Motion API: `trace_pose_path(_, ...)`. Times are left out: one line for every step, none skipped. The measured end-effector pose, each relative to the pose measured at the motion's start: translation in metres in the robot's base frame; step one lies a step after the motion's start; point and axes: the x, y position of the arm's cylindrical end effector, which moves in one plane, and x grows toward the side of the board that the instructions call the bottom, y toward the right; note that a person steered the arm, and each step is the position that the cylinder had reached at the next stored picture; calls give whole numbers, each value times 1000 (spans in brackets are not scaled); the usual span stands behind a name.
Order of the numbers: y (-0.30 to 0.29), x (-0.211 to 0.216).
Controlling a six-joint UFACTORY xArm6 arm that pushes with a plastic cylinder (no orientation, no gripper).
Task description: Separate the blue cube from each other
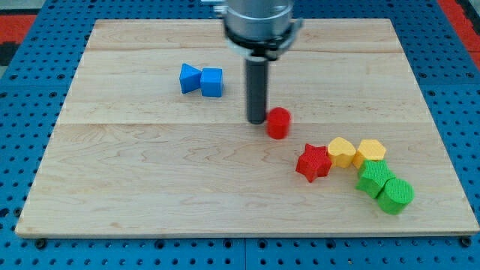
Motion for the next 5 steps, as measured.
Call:
trace_pose_path(51,0)
trace_pose_path(70,40)
trace_pose_path(57,28)
trace_pose_path(3,-35)
trace_pose_path(24,-110)
